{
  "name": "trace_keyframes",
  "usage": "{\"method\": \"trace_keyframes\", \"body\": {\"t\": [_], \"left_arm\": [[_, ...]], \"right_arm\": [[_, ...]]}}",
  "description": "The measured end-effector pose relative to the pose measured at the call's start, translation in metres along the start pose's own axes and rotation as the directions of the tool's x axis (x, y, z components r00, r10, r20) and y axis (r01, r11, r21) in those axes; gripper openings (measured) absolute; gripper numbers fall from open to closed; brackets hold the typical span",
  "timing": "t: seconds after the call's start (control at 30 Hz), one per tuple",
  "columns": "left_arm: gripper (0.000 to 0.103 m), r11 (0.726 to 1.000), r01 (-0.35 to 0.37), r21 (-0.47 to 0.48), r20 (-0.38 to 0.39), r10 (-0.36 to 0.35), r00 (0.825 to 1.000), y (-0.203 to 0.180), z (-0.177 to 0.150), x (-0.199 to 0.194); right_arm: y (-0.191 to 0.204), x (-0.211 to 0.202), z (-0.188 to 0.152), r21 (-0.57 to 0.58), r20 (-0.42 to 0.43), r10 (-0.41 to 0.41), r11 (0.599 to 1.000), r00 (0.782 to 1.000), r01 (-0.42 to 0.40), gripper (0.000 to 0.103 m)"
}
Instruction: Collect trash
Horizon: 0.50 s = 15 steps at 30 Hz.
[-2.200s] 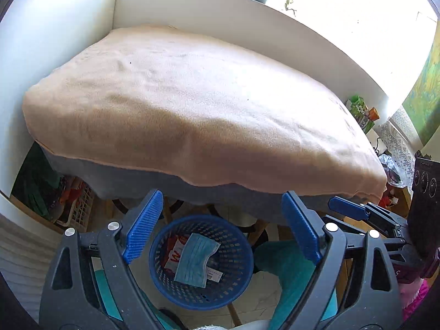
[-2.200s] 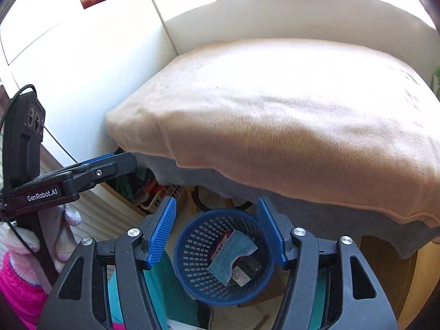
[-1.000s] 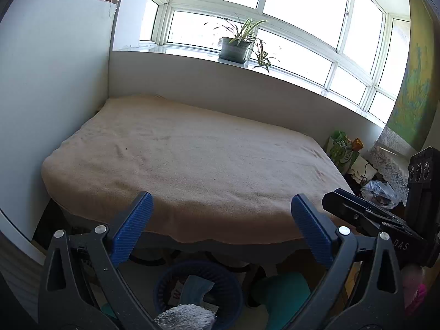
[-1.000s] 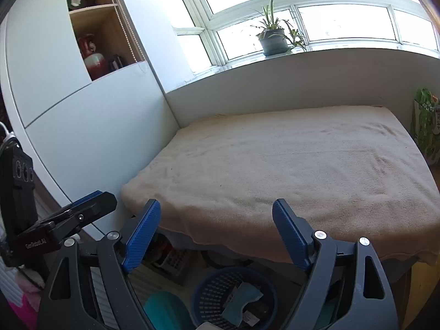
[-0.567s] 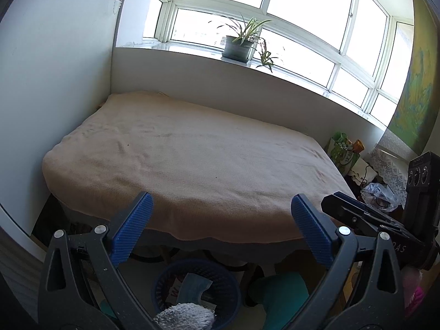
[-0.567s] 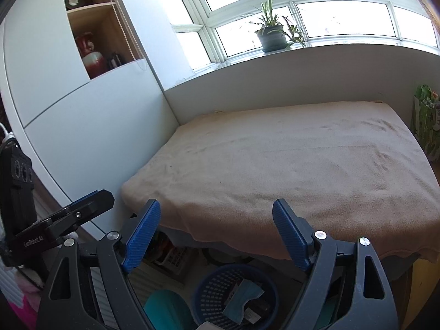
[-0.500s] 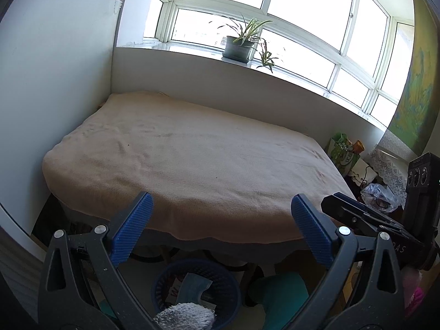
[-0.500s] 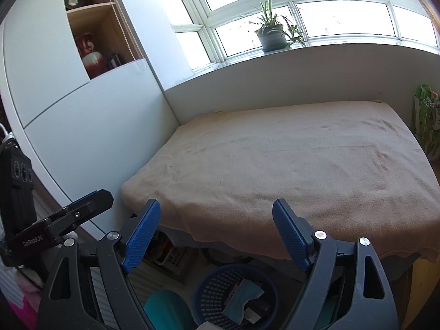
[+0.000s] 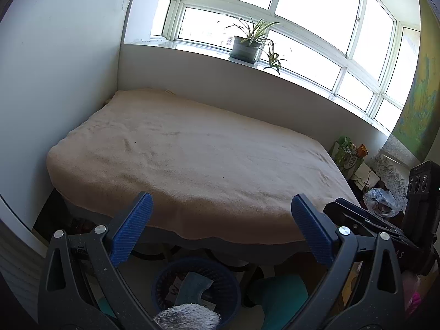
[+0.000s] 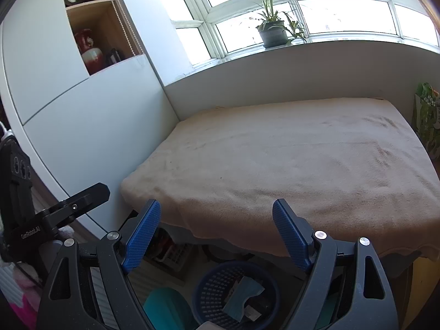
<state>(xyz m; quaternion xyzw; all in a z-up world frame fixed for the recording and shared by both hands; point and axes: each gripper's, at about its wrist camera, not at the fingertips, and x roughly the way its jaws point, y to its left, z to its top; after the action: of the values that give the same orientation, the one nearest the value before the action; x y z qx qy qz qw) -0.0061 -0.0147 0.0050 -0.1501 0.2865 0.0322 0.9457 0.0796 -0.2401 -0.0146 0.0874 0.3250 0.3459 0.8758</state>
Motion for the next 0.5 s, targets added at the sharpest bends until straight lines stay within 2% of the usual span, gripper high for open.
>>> {"method": "trace_keyframes", "body": {"t": [0.5], "left_arm": [[0.102,1.000,-0.008,0.016,0.020,0.007,1.000,0.0026,-0.0015,-0.0044]], "right_arm": [[0.0000,0.0050,-0.0037,0.003,-0.023,-0.001,1.000,1.000,0.001,0.083]]}}
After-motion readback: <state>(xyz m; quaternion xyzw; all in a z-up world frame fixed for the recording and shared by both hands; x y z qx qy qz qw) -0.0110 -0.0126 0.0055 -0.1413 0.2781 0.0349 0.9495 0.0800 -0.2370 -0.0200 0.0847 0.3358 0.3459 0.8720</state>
